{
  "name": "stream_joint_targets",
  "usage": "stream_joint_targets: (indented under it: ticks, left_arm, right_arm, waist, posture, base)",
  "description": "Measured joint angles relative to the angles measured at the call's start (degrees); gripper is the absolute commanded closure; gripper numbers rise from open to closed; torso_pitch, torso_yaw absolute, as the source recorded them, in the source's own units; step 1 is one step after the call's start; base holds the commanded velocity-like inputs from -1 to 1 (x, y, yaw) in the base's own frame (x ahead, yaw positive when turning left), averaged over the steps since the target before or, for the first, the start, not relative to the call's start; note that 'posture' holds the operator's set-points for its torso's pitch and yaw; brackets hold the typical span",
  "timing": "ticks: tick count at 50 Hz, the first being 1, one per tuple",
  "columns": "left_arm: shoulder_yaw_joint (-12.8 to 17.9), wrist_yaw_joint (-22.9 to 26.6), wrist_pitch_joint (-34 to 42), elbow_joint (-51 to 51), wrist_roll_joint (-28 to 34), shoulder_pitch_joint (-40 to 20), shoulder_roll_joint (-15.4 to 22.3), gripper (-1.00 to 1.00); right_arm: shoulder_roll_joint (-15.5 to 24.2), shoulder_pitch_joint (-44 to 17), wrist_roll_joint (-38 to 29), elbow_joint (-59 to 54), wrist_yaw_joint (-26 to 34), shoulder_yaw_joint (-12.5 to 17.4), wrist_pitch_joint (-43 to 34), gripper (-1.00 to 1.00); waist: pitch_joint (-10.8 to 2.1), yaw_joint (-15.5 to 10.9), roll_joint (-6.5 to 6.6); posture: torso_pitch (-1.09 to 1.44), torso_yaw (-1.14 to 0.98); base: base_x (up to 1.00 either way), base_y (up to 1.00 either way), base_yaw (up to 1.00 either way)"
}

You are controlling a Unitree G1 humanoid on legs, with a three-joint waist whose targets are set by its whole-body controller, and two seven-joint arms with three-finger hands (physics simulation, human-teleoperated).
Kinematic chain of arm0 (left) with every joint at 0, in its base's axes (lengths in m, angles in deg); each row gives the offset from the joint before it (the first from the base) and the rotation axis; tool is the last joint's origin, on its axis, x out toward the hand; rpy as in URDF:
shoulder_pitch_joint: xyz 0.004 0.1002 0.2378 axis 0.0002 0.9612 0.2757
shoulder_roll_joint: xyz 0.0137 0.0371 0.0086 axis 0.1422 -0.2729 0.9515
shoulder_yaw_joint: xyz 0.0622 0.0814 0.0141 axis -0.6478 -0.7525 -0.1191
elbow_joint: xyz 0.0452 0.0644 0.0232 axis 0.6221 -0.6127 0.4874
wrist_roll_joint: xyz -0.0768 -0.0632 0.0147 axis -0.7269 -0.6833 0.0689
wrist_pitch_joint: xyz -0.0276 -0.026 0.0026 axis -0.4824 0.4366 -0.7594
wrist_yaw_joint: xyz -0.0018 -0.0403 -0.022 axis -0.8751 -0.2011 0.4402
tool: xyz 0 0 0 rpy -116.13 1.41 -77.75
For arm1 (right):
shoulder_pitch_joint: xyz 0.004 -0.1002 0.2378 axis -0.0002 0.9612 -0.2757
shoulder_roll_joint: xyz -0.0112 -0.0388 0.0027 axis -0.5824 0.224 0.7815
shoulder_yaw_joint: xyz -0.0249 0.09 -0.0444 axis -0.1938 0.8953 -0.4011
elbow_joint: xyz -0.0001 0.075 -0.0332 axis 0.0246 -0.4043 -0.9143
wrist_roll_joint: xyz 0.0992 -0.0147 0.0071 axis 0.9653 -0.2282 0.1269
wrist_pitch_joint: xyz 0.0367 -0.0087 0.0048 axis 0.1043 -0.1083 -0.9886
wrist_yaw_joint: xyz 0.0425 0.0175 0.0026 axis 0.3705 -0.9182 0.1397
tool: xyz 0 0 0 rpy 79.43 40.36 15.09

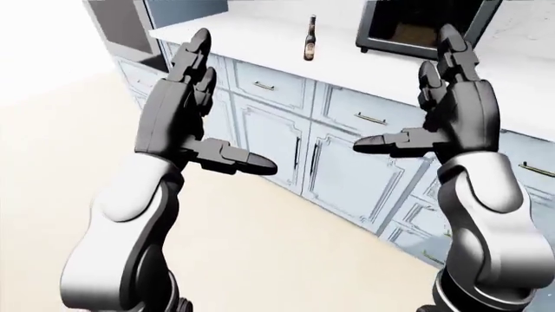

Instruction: Move the drinks to the dining counter.

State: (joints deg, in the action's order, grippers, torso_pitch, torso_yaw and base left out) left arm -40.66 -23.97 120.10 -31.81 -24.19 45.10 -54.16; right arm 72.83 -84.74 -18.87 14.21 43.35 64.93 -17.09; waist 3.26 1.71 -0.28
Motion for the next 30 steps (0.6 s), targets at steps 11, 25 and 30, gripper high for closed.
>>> stream_joint_targets:
  ticks: [11, 25, 30]
  left_arm:
    - [1.8, -0.2, 0.4, 0.9, 0.3, 0.5, 0.7, -1.0]
    - [0.1, 0.2, -1.0, 0.8, -0.3, 0.9, -0.1, -1.0]
    - [0.1, 0.3, -1.1, 1.1, -0.2, 0.8, -0.1, -1.0]
  right_arm:
    - [-0.8, -0.2, -0.1, -0.3, -0.7, -0.8, 0.2, -1.0]
    - [0.3, -0.1, 0.5, 0.7, -2.8, 1.2, 1.9, -1.0]
    - [0.4, -0.4, 0.6, 0.4, -3.2, 1.3, 2.4, -1.0]
  waist:
    - [1.35, -3.5, 1.58]
    - [-0.71, -1.8, -0.47]
    - [-2.42, -0.6, 3.73]
  posture:
    - [0.0, 0.0]
    - [0.0, 0.0]
    - [0.0, 0.0]
  base:
    - [0.25, -0.01, -0.09]
    - [0.78, 0.19, 0.0]
    - [0.82, 0.26, 0.0]
